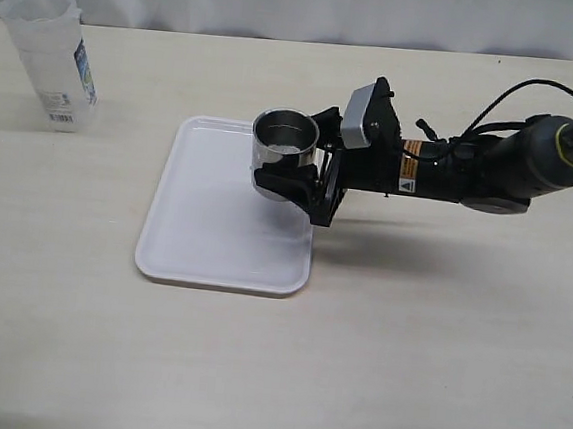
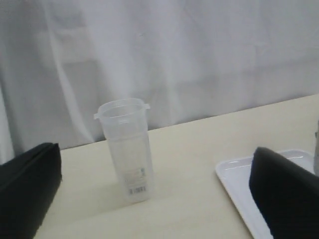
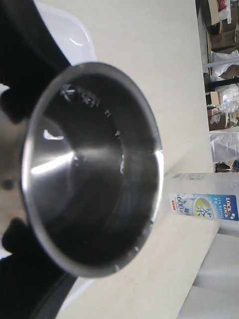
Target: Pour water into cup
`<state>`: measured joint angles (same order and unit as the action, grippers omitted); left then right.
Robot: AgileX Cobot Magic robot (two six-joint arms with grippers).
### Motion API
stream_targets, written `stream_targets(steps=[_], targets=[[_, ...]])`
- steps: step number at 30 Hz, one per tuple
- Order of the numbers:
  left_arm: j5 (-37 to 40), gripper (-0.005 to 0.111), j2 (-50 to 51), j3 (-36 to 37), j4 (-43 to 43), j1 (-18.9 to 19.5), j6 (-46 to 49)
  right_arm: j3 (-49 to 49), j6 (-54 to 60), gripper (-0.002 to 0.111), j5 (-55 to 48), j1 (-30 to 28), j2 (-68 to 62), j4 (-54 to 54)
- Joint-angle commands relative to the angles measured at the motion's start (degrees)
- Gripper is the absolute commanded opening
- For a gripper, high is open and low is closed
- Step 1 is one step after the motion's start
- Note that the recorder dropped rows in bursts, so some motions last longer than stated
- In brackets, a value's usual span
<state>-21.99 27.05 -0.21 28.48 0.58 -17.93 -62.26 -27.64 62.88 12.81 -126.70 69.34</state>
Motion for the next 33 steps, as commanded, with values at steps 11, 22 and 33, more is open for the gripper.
stream_targets(steps=[11,22,33], targets=[[12.4,0.096,-14.2,0.2,-0.7,0.0,-1.8,-4.9,1.5,0.004,2.9,0.0,-7.3,0.5],[12.8,0.096,-14.2,0.2,-0.7,0.0,-1.8,-5.0,2.1,0.016,3.4,0.0,-7.8,-0.8],[13.1,0.096,-14.2,0.2,-0.7,0.0,-1.8,-5.0,2.1,0.081,3.2,0.0,-7.8,-1.2]])
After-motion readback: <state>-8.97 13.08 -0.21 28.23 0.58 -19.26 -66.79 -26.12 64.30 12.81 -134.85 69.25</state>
